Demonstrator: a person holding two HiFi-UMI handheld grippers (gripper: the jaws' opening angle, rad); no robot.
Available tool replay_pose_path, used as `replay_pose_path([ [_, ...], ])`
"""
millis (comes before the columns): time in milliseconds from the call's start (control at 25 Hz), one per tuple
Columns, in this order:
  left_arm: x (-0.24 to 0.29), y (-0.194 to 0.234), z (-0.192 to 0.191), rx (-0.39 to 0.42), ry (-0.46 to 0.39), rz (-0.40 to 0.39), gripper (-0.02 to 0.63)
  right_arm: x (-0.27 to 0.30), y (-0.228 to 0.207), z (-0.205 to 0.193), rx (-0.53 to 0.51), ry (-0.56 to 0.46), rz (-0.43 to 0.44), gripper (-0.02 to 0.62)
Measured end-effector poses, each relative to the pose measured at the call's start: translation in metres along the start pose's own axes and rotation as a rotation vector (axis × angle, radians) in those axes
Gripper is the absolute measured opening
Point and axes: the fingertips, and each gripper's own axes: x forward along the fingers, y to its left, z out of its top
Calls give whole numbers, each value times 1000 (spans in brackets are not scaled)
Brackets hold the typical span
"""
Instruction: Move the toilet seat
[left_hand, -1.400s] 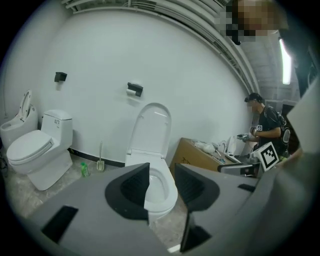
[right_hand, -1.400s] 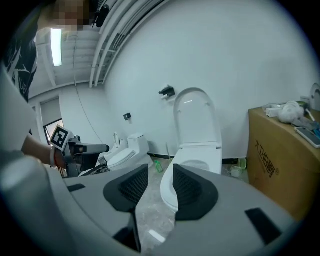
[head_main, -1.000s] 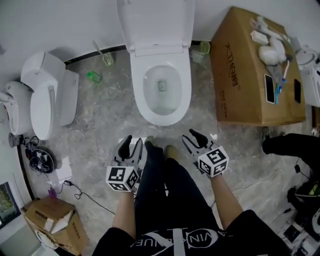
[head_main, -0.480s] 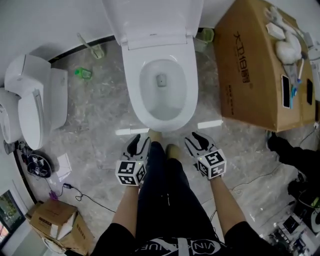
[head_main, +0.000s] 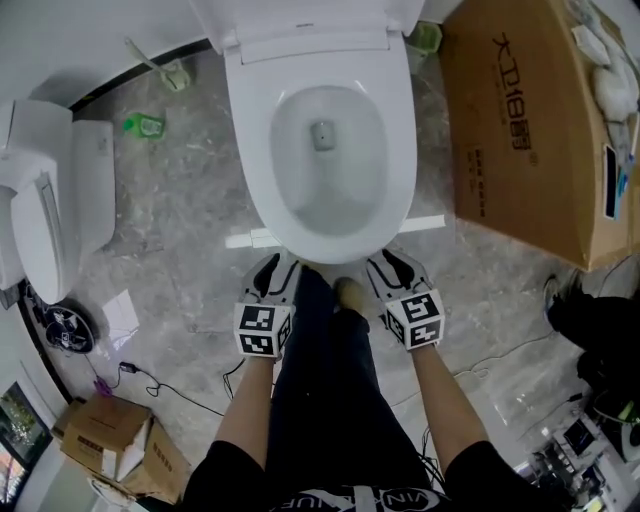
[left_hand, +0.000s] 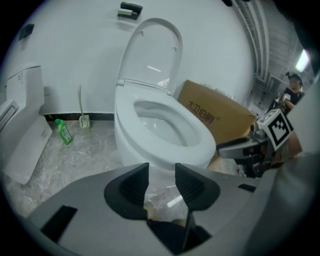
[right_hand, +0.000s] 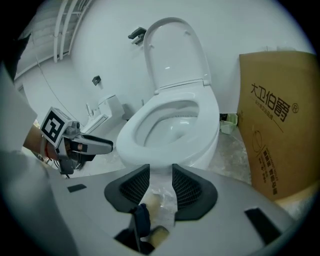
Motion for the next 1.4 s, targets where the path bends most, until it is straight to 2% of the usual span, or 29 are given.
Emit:
replay_pose_path([
  [80,7,2,-9,81,35,8,164,5,-3,-3,-37,-6,-21,149],
  [200,13,1,-10,164,35,-1,164,5,-5,-5,-96,-32,-25,152],
  [360,16,2,-6,214,13,-8,164,8,-5,-5,-161,-32,-22,144],
  [560,19,-1,-5,264,15,-19,154,9,-4,-6,-162,-40,-15,143],
  [640,19,-3,-5,268,18,-28,135,9,-4,-6,-157,-42,-13,144],
  [960,12,-7,2,265,-10,-12,127,-1,-2,3,-162,-76,-26,133],
  [1400,-34,-23,46,250,-58,-48,123,-48,17,51,-164,-119,-35,124],
])
